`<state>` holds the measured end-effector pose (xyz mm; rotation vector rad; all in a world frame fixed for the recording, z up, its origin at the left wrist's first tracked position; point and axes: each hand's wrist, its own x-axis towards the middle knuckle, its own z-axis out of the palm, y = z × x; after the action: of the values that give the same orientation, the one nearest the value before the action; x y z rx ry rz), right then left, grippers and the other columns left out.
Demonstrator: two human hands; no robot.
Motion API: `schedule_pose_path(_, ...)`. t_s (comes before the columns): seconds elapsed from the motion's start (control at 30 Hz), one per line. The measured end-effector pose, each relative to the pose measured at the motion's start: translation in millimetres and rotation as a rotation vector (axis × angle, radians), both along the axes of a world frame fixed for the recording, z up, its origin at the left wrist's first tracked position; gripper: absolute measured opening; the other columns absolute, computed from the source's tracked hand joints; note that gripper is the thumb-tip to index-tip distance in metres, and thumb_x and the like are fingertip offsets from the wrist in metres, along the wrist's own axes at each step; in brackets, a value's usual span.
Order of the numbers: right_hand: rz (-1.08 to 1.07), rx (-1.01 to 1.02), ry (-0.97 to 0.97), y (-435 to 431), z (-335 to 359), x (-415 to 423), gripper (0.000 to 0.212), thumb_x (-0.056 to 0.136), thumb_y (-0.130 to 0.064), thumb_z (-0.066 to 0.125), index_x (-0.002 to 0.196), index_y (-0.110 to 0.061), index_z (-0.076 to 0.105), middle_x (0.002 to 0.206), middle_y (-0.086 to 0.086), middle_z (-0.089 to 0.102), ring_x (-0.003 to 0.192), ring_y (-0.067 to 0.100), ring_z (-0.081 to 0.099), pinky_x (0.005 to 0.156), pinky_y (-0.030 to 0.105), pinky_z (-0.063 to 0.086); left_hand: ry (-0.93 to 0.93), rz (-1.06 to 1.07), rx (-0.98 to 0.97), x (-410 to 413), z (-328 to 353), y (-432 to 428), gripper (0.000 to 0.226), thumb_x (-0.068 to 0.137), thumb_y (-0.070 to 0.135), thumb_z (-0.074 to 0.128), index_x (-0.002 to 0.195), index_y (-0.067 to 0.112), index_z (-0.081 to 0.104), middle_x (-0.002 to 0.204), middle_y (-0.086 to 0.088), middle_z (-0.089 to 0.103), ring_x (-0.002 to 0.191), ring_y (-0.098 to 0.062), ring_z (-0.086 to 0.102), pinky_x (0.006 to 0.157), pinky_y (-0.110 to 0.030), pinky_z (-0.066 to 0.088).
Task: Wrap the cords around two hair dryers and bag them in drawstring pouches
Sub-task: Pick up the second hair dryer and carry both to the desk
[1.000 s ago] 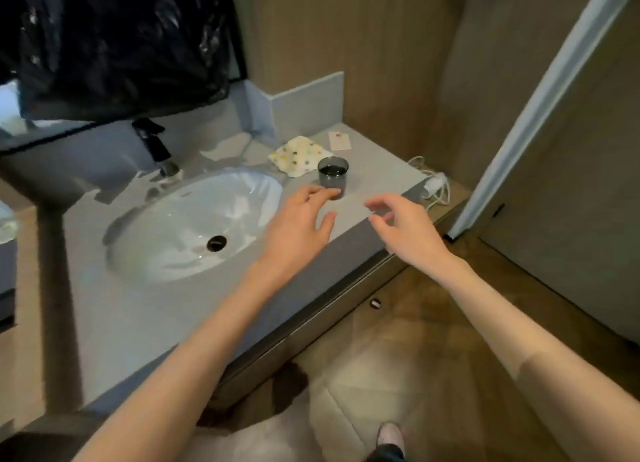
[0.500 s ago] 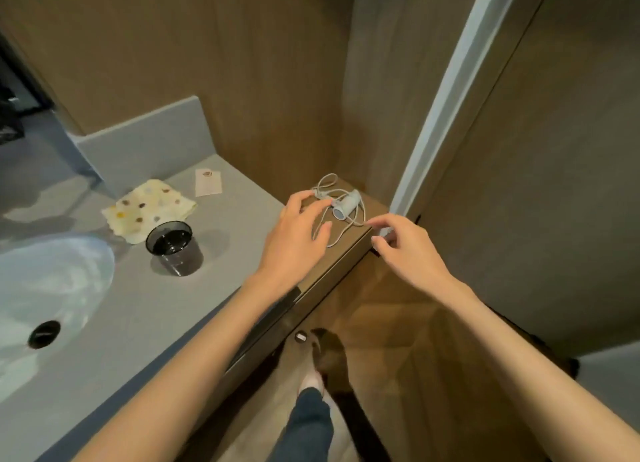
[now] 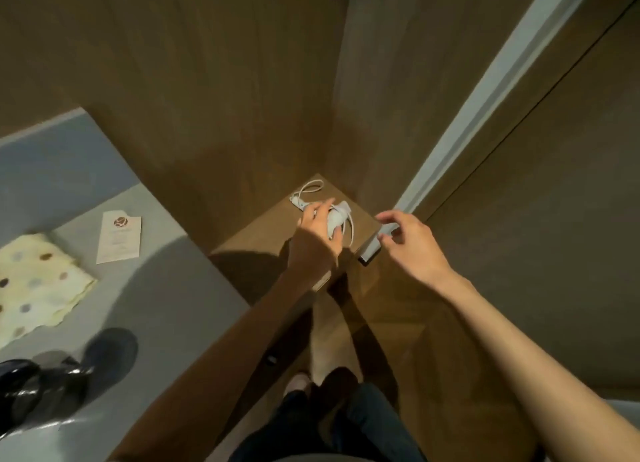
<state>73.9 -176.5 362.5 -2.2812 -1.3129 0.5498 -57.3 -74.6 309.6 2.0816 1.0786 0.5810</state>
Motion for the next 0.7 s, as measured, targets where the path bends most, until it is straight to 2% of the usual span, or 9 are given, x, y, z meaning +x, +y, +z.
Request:
schedule_pose_path(0.07,0.043,-0.032,0.015,26,-12,24,0.035,0.093,-0.014,0.057,0.128,-0.016,0.054,0.128,0.002,0.054,0.102,0.021,0.059,0.089,0.027,0.044,-0.005,0.081,-0.083,16,-16,20,0.052,0.087,0.026,0.049,0.133,0.003,0.048,0.131,-0.019,0.051,0.116,-0.031,0.052,0.093,-0.039,0.045)
schedule_pose_path(0.13,0.099,-0.068,0.025,51,-28,49,0.036,0.092,-0.014,0.058,0.128,-0.016,0.053,0.128,0.004,0.054,0.114,0.020,0.053,0.097,0.027,0.040,0.039,0.137,-0.162,31,-32,38,0.055,0.088,0.024,0.054,0.140,0.011,0.040,0.139,-0.012,0.045,0.127,-0.027,0.044,0.101,-0.040,0.040)
schedule_pose_path(0.2,0.177,-0.061,0.066,76,-46,73,0.035,0.091,-0.014,0.060,0.126,-0.015,0.054,0.127,0.006,0.055,0.116,0.019,0.052,0.100,0.032,0.043,0.066,0.190,-0.198,46,-48,52,0.058,0.088,0.020,0.057,0.142,0.014,0.037,0.143,-0.010,0.042,0.132,-0.027,0.038,0.107,-0.042,0.037)
schedule_pose_path(0.33,0.320,-0.116,0.084,128,-84,121,0.034,0.093,-0.012,0.056,0.127,-0.013,0.053,0.126,0.004,0.057,0.114,0.014,0.054,0.088,0.019,0.039,0.087,0.324,-0.284,74,-72,71,0.060,0.088,0.019,0.059,0.143,0.015,0.036,0.142,-0.010,0.040,0.129,-0.028,0.039,0.101,-0.037,0.035)
schedule_pose_path(0.47,0.506,-0.228,0.102,174,-117,169,0.034,0.095,-0.014,0.054,0.129,-0.014,0.051,0.126,0.003,0.055,0.116,0.017,0.052,0.089,0.022,0.039,0.119,0.435,-0.384,103,-99,79,0.073,0.081,0.035,0.060,0.144,0.009,0.033,0.140,-0.018,0.040,0.124,-0.034,0.043,0.097,-0.036,0.038)
schedule_pose_path(0.6,0.627,-0.295,0.180,199,-140,209,0.038,0.093,-0.012,0.057,0.130,-0.014,0.050,0.127,0.004,0.055,0.118,0.020,0.051,0.094,0.029,0.043,0.171,0.631,-0.562,133,-116,69,0.081,0.084,0.027,0.069,0.149,0.023,0.020,0.147,-0.011,0.030,0.132,-0.030,0.038,0.106,-0.038,0.037)
schedule_pose_path(0.7,0.686,-0.332,0.184,214,-158,228,0.044,0.089,-0.007,0.060,0.130,-0.012,0.049,0.127,0.008,0.055,0.118,0.023,0.050,0.089,0.026,0.040,0.173,0.716,-0.630,155,-132,55,0.083,0.084,0.028,0.069,0.150,0.021,0.019,0.148,-0.013,0.030,0.134,-0.031,0.035,0.107,-0.037,0.034)
